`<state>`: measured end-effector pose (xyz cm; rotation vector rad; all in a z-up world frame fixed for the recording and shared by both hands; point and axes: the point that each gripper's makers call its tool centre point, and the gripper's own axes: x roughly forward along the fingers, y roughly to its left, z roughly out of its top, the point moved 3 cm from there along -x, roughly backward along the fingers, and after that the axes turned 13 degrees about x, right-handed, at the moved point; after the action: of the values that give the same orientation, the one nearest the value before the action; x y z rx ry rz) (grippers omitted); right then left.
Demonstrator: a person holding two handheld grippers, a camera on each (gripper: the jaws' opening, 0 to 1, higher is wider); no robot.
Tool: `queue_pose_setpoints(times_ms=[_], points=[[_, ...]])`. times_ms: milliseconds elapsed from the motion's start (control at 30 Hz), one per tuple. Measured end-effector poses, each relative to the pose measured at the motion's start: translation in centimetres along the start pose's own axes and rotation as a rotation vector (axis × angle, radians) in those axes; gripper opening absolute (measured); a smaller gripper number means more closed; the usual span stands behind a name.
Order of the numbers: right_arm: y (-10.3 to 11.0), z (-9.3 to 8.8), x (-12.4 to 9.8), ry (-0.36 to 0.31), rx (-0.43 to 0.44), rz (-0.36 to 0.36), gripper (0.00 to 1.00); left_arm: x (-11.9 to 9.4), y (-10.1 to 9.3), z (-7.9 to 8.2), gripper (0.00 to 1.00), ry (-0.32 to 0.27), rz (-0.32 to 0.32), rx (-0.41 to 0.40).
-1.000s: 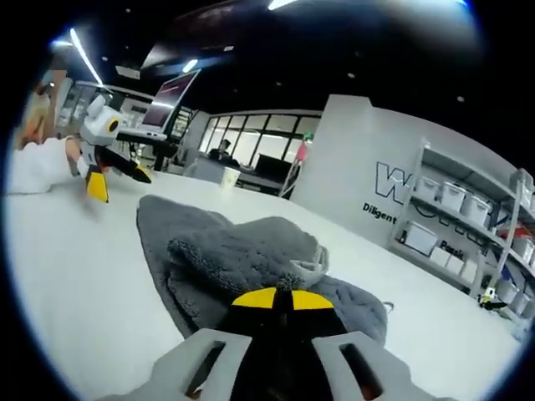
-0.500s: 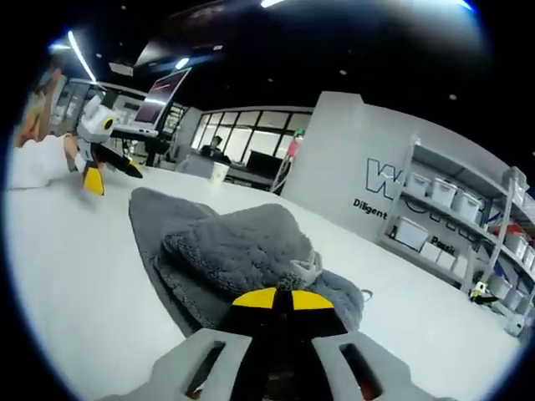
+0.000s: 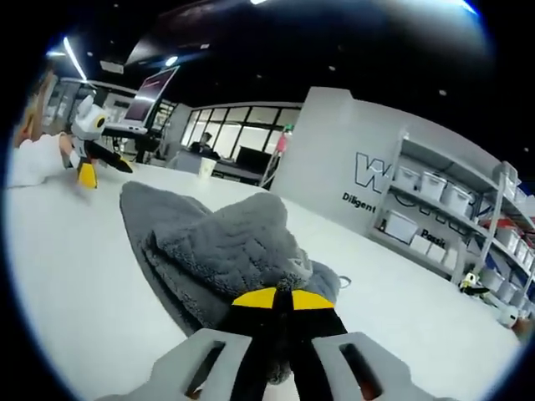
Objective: Open the folded towel by lifting each exposed corner and separating the folded layers until the towel lies flat within the target outline without major curled edges
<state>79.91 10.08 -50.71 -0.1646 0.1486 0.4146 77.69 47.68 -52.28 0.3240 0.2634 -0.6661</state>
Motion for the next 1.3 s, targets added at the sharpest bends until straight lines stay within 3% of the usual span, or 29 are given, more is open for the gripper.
queue_pose_setpoints(times_ms=[867, 1300], points=[[-2.8, -0.2, -2.6, -0.018, -0.003, -0.079, 0.00, 0.1, 0.4, -0.1, 0.98, 0.002, 0.003, -0.001], [-5.2, -0.3, -3.9, -0.031, -0.007, -0.146, 0.00, 0.1, 0.4, -0.1, 0.98, 0.003, 0.003, -0.002]])
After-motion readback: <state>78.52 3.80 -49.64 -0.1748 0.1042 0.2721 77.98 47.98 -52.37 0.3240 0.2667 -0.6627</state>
